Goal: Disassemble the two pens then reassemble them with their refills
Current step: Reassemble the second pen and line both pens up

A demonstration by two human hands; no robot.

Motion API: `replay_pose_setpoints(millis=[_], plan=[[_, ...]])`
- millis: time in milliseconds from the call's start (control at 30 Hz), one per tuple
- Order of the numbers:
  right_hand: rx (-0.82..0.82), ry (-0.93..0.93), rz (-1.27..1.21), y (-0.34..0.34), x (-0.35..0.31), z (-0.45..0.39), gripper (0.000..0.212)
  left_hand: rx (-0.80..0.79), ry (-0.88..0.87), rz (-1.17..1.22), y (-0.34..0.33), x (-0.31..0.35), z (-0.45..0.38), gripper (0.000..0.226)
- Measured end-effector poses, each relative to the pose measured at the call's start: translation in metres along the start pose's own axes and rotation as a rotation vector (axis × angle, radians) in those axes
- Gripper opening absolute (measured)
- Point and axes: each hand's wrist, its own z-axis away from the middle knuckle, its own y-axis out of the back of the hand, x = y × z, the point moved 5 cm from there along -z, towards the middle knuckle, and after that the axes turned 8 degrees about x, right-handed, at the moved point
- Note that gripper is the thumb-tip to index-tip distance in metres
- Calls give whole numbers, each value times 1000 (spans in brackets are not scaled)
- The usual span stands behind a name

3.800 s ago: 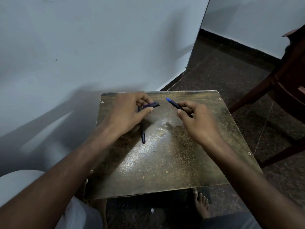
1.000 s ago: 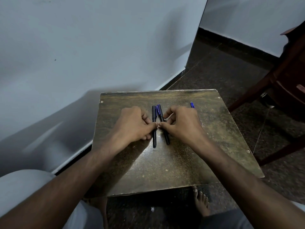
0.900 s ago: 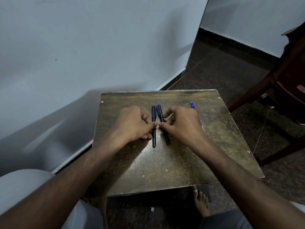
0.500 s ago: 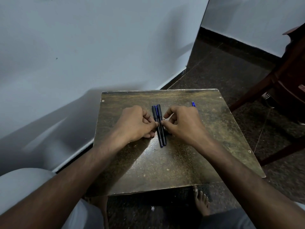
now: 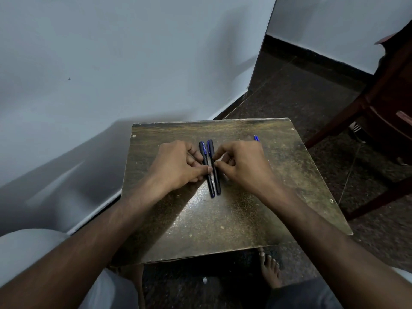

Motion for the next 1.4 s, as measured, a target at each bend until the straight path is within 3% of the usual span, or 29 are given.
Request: replay_pose_setpoints(millis=[200,400,567,733,967,1100,1400], plan=[[59,-49,50,4,10,0,2,-27,48,60,-2,-4,-1,26],[35,-89,0,0,7,2,22,-4,24,50,-7,-1,0,29],[4,-80,12,1,3,1,5,58,-11,10,-12,1,1,27],[-11,-105,28,7,8,0,6,57,-35,-5,-11,2,-1,29],[170,-252,146,53,47,-9,10,31,-50,-15,-5,0,-1,34],[103,-343,269,57,67,-8,14,42,-72,-26,-7,1,-1,38],[54,-287,265,30,54,-6,11,120,-103,-85,-15,8,-1,48]])
